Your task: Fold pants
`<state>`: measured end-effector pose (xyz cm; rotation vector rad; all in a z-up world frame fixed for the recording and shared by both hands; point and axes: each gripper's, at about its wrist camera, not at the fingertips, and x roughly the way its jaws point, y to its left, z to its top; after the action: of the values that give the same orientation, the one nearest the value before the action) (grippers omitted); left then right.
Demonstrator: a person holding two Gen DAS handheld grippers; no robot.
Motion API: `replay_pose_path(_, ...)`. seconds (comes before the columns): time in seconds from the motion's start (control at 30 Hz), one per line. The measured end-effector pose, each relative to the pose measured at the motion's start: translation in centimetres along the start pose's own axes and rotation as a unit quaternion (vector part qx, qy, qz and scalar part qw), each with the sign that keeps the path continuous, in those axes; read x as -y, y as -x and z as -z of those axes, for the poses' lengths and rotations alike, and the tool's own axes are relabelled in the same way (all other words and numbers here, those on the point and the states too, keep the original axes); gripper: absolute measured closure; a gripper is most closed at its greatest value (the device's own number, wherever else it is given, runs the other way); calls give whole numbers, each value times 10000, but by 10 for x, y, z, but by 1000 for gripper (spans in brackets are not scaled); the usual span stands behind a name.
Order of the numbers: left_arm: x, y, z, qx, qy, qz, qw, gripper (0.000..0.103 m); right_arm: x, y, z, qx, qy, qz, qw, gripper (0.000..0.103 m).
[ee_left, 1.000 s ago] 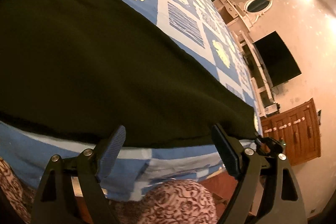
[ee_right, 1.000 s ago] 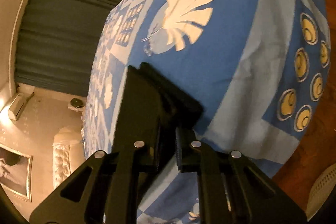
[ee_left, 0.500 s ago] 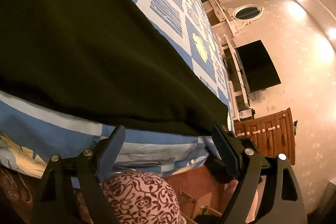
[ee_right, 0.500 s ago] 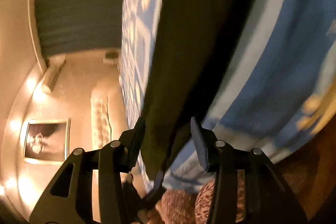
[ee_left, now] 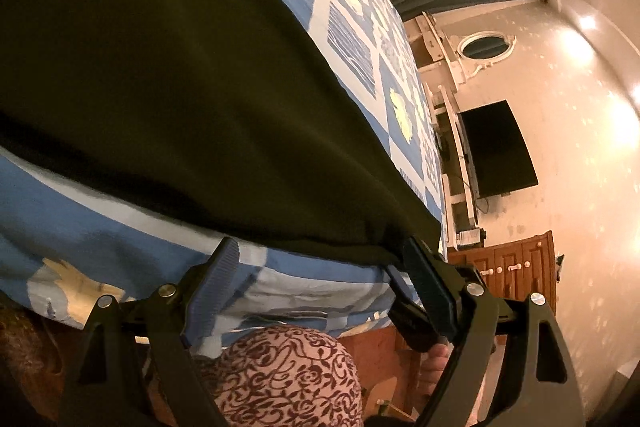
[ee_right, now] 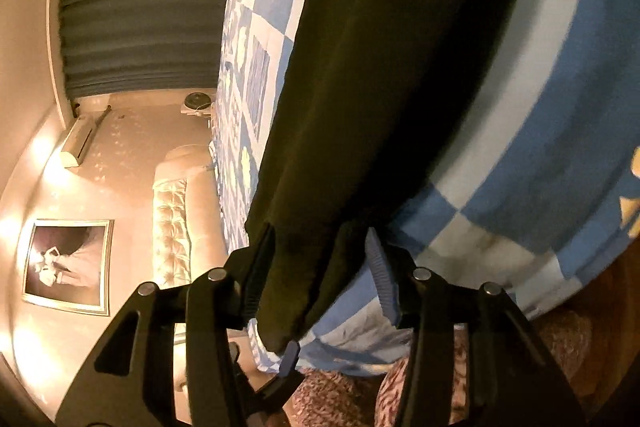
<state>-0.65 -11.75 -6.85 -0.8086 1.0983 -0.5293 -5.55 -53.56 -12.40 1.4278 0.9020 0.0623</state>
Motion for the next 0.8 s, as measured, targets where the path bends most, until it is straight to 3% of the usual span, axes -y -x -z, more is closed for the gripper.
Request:
replay_pose_path(0.07,-3,3,-2,32,7,-35,10000,20,-1,4,1,24,-37,-120,9999,52)
replay_pose_path(0.33,-12,11,-7,130,110,-68,9998,20,-9,7,1,37,-214,-285,9994,51)
replay_pose_path(0.63,-12,16,-15,202,1,-51,9998,20,7,-5,-13,164,-233,-85,9996,50)
replay_pose_path(0.8,-11,20,-16,219,-98,-150,9996,20,-8,-19,-14,237,196,-2,9995,50)
